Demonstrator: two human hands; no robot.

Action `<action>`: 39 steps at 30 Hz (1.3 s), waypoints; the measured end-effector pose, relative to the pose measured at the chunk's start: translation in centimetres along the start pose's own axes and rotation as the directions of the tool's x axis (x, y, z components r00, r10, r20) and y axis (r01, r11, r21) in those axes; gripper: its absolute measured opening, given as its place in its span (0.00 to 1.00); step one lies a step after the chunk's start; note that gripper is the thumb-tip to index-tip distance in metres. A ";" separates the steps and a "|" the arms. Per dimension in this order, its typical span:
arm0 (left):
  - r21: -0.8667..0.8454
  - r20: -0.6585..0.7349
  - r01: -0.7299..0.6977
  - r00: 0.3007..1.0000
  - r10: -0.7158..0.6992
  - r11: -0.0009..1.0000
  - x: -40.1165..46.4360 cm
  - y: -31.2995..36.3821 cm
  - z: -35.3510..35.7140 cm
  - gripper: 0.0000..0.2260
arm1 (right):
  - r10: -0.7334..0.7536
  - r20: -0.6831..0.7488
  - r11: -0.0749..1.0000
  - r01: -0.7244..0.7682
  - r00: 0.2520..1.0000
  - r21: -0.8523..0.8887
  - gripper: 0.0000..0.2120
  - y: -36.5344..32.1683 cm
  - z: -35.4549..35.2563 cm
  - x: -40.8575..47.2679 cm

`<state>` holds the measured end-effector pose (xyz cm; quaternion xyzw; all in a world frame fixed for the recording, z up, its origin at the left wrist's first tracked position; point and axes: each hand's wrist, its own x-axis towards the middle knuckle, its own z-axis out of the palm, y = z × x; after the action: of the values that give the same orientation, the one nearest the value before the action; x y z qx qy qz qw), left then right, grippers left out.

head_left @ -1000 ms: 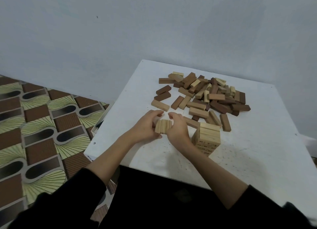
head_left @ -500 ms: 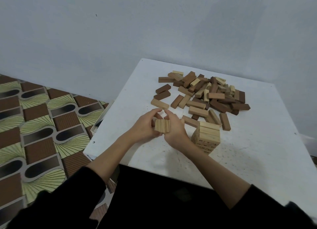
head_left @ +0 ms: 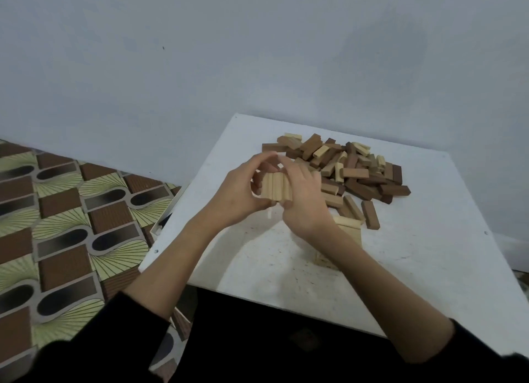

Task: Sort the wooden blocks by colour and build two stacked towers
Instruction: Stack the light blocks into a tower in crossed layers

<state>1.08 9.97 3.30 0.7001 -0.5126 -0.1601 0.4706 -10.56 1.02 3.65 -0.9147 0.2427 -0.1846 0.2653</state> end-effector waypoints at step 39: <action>0.058 0.391 -0.107 0.917 0.076 0.993 0.5 3.5 8.2 0.42 | 0.002 0.081 0.996 -0.009 0.997 0.091 0.40 9.6 -7.3 -8.1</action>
<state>-6.50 5.41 2.18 0.6476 -0.6338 -0.2529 0.3391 -23.89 -4.58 2.24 -0.9077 0.2257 -0.1575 0.3169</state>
